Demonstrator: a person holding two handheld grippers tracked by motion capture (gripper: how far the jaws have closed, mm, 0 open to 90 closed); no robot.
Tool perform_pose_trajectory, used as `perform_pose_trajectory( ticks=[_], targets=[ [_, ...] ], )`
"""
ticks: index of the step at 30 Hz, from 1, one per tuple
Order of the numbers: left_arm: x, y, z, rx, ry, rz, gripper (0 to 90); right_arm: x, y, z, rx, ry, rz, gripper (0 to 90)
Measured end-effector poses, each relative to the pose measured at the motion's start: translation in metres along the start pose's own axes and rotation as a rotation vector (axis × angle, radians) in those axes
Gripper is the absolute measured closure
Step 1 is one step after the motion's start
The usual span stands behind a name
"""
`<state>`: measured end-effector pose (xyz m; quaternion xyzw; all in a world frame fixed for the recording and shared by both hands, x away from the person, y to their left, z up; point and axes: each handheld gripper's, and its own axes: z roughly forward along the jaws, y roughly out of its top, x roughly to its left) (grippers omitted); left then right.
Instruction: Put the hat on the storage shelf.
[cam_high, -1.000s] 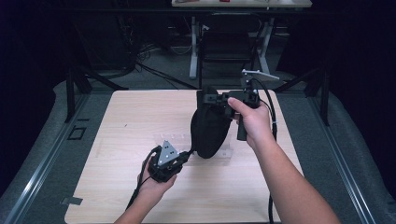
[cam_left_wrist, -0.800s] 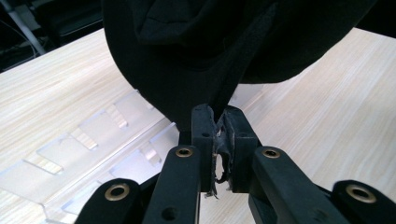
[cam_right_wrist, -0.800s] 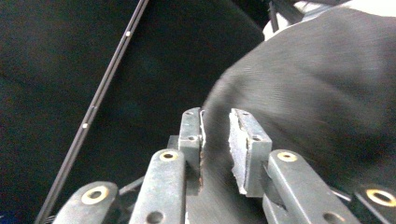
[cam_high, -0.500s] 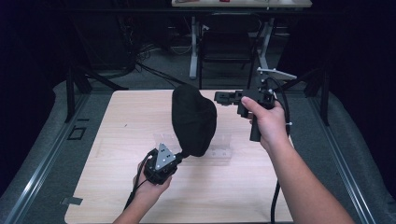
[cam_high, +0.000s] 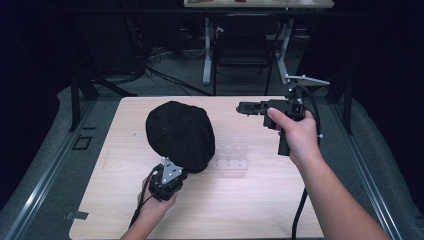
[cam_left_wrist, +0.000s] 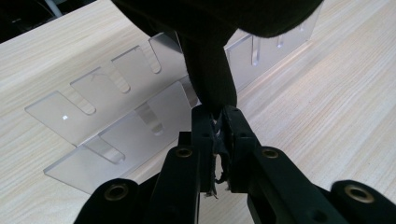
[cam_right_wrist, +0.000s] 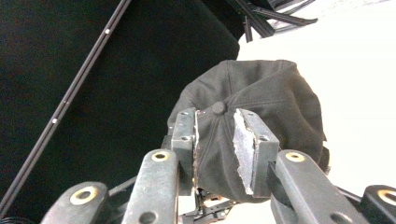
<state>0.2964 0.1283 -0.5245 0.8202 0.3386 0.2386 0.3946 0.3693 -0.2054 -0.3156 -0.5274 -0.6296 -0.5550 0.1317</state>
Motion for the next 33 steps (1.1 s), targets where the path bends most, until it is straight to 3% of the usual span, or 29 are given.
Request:
perform_pose_trajectory(
  ticks=[6,9,15,18,27,33],
  targets=[
    [0.001,-0.003,-0.002,0.0,-0.012,-0.007,83.9,0.001,-0.002,-0.004,-0.005,-0.05,-0.033,67.8],
    [0.002,-0.004,-0.004,-0.012,-0.02,-0.031,81.7,0.0,-0.002,-0.006,-0.004,-0.059,-0.038,67.8],
    [0.007,-0.006,-0.014,-0.042,-0.055,-0.081,69.3,0.0,-0.005,-0.011,-0.001,-0.086,-0.058,67.0],
    [0.012,-0.007,-0.019,-0.069,-0.095,-0.116,60.6,0.001,-0.005,-0.013,-0.005,-0.104,-0.07,66.6],
    [0.024,-0.015,-0.032,-0.055,-0.072,-0.16,50.5,-0.005,-0.011,-0.023,-0.012,-0.16,-0.095,65.5],
    [0.034,-0.025,-0.041,-0.062,-0.068,-0.232,47.9,-0.01,-0.017,-0.031,-0.008,-0.199,-0.111,64.7]
  ],
)
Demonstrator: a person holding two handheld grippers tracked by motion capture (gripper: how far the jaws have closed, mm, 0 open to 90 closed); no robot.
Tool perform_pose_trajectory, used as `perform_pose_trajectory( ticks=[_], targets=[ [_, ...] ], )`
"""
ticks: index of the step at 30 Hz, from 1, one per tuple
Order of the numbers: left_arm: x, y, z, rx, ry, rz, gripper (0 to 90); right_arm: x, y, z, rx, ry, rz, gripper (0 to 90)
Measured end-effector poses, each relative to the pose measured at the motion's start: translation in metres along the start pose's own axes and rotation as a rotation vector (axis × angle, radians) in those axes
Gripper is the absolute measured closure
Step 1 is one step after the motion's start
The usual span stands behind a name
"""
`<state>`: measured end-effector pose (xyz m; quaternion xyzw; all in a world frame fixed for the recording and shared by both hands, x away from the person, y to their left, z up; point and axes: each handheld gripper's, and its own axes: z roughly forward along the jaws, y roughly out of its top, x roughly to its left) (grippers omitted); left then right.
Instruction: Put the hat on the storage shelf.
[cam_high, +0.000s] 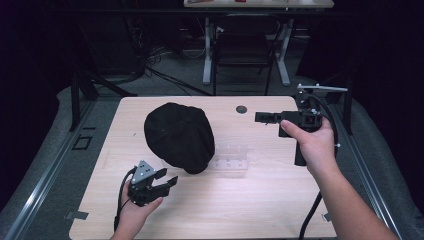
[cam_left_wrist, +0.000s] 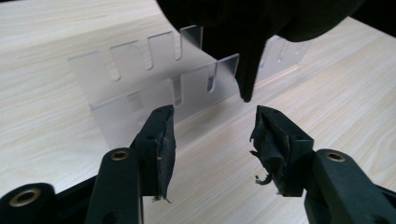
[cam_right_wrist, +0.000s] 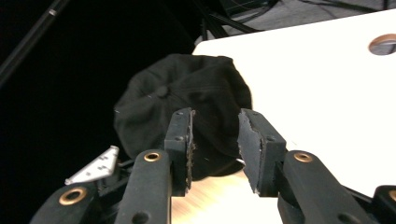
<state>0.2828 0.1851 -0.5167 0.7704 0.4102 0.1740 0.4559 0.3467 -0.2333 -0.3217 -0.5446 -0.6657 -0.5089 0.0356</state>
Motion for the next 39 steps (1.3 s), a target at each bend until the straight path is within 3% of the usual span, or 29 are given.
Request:
perform_pose_trajectory(
  ticks=[7,11,19,34,39],
  targets=[
    [0.012,-0.01,-0.011,-0.001,0.024,-0.024,46.7,-0.007,-0.011,-0.005,0.011,-0.048,-0.029,63.6],
    [0.02,-0.017,-0.017,-0.024,0.039,-0.057,46.5,-0.013,-0.02,-0.006,0.022,-0.091,-0.05,63.4],
    [0.034,-0.03,-0.018,-0.024,0.075,-0.113,46.4,-0.025,-0.041,-0.007,0.036,-0.136,-0.071,62.5],
    [0.036,-0.038,-0.012,0.004,0.08,-0.099,45.9,-0.054,-0.099,0.007,0.071,-0.249,-0.147,59.7],
    [0.036,-0.039,-0.01,0.012,0.081,-0.094,45.6,-0.071,-0.122,0.014,0.044,-0.297,-0.141,57.3]
  ],
)
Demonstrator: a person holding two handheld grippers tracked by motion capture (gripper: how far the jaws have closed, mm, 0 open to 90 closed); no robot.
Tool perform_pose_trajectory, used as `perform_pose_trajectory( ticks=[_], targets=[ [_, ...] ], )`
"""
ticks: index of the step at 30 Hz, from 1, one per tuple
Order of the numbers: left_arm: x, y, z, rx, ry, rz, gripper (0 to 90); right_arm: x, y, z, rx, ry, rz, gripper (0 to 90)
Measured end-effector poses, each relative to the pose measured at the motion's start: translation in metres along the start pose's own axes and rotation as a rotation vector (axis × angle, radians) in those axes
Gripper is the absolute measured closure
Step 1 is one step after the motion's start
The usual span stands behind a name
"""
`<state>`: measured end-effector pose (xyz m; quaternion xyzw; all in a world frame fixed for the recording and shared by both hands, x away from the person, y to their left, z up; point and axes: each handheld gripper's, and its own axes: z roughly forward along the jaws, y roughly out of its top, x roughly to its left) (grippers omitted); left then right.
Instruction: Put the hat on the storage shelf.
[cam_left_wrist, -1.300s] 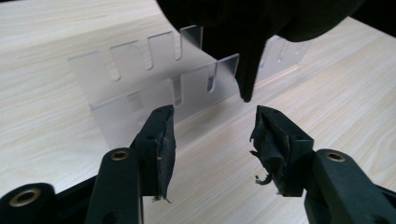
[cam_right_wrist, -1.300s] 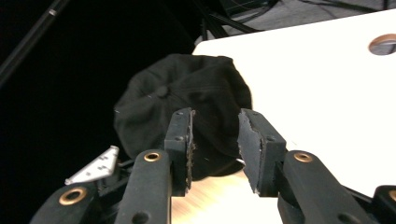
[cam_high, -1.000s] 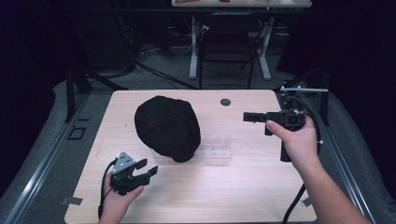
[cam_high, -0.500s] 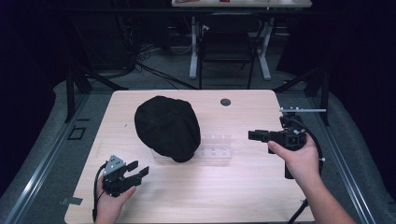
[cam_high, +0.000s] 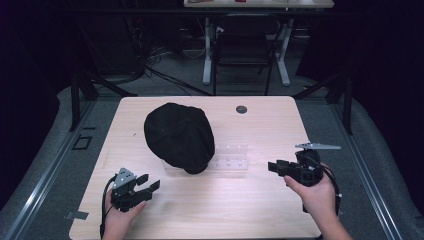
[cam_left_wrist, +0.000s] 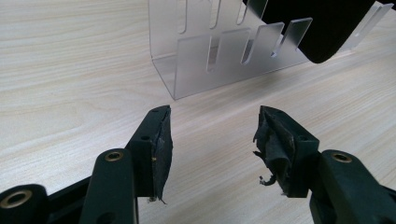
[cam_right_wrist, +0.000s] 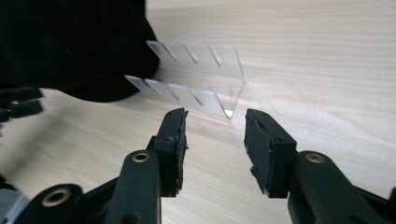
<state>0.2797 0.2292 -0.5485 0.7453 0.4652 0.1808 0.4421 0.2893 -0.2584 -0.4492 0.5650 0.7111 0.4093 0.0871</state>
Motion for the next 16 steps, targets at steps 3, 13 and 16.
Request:
perform_pose_trajectory(
  ticks=[3,13,16],
  targets=[
    [0.0,0.0,0.001,0.008,0.001,0.007,45.4,-0.006,-0.019,0.009,-0.019,-0.046,-0.019,55.0],
    [0.002,-0.003,0.003,0.009,0.005,0.003,44.9,-0.018,-0.056,0.026,-0.065,-0.146,-0.081,47.6],
    [0.004,-0.004,0.004,0.013,0.01,0.0,43.9,-0.028,-0.069,0.031,-0.054,-0.199,-0.106,44.9]
  ],
)
